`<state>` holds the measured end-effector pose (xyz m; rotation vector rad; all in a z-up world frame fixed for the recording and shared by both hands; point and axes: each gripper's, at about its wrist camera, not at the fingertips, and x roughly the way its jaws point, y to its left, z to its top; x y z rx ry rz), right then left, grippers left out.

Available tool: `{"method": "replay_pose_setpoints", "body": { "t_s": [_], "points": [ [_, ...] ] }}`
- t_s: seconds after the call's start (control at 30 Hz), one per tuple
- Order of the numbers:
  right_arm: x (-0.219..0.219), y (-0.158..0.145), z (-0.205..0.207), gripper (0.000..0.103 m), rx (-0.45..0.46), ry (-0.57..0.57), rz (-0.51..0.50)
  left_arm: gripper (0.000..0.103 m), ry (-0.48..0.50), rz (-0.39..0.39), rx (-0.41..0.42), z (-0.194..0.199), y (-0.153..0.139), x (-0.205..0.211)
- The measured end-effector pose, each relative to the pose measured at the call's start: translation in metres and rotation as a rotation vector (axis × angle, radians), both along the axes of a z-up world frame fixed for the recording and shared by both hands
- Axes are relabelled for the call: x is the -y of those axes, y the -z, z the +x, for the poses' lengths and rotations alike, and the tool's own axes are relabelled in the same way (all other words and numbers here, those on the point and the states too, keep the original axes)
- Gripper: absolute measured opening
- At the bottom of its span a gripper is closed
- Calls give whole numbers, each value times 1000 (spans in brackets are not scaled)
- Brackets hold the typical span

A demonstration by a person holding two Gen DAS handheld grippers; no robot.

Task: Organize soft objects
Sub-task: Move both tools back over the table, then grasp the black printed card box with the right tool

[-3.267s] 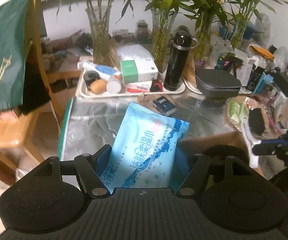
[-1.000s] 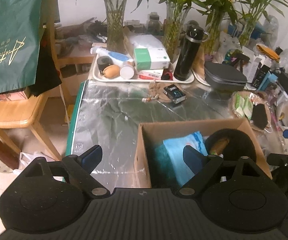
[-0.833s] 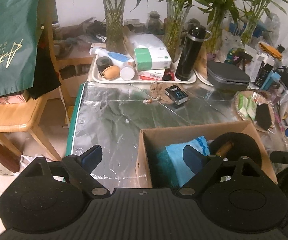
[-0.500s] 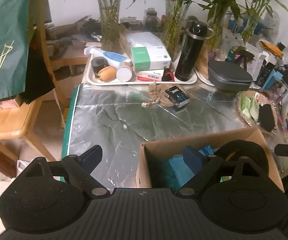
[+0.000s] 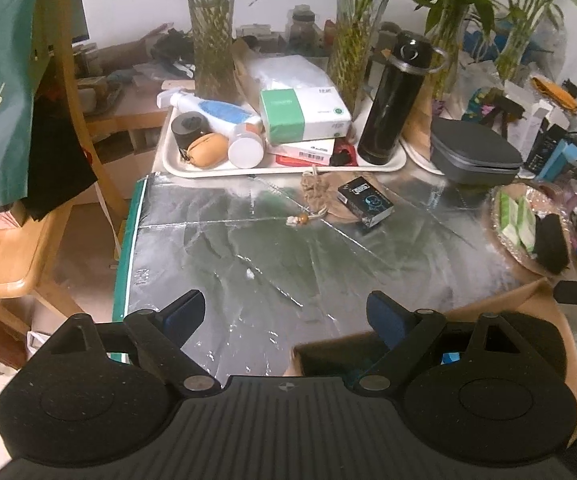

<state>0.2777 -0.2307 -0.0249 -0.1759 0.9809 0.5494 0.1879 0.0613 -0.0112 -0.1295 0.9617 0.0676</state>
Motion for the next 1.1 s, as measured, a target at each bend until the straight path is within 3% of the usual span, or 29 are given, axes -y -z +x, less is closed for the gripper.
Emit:
{"method": "replay_pose_setpoints", "body": {
  "t_s": [0.13,0.47,0.93,1.1],
  "points": [
    [0,9,15,103,-2,7,-1,89,-10,-10,-12,14,9,-4],
    [-6,44,59,103,11,32,4,89,-7,101,27,42,32,-4],
    [-22,84,100,103,-22,-41,59,88,-10,9,15,88,79,-27],
    [-35,99,111,103,-23,-96,42,88,-3,16,-5,98,97,-29]
  ]
}}
